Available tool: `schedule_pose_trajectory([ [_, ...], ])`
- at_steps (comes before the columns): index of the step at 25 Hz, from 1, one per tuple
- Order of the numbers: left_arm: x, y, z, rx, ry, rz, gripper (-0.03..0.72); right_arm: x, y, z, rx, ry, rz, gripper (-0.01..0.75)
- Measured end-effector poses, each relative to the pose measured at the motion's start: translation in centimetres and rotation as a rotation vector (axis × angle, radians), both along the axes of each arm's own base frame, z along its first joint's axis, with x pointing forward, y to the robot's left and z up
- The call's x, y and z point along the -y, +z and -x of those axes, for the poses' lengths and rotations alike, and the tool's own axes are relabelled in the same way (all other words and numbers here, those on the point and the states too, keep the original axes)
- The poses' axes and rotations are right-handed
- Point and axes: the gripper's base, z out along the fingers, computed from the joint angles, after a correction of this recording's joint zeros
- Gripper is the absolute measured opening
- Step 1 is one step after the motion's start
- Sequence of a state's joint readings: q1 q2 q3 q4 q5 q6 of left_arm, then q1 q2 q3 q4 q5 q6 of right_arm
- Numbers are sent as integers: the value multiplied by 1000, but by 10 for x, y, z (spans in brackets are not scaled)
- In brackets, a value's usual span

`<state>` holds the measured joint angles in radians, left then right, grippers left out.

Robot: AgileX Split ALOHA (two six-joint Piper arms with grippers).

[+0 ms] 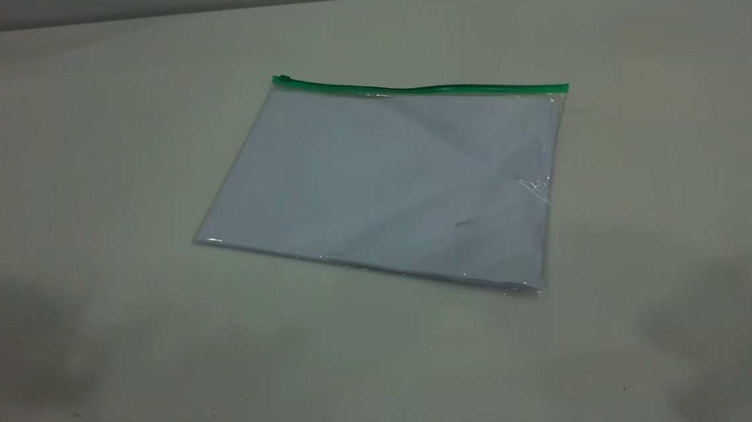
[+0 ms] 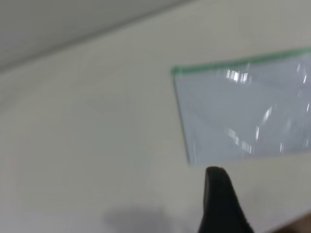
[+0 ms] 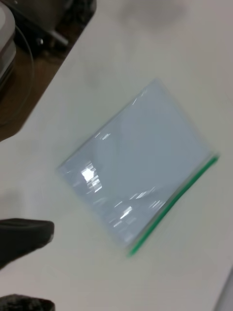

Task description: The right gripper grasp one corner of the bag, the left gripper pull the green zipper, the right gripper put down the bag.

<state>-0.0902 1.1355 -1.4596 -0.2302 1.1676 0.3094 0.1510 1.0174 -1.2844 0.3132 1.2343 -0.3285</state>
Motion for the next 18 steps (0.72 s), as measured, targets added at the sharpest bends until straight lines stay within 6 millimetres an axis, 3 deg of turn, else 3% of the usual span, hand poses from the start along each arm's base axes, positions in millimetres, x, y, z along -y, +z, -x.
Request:
schedule_pose_trajectory([
  [5,-10,-67,27,-185,43,-92,503,28,-58,42,-120,-279,102,330],
  [12,-15,-143,66,-387,99,-99,502,40,-151,83,-280,-366,171,330],
  [15,-17,-164,77,-399,129,-89,502,42,-171,91,-255,-375,157,330],
  [18,-19,-180,91,-398,160,-84,501,42,-174,95,-219,-378,144,330],
])
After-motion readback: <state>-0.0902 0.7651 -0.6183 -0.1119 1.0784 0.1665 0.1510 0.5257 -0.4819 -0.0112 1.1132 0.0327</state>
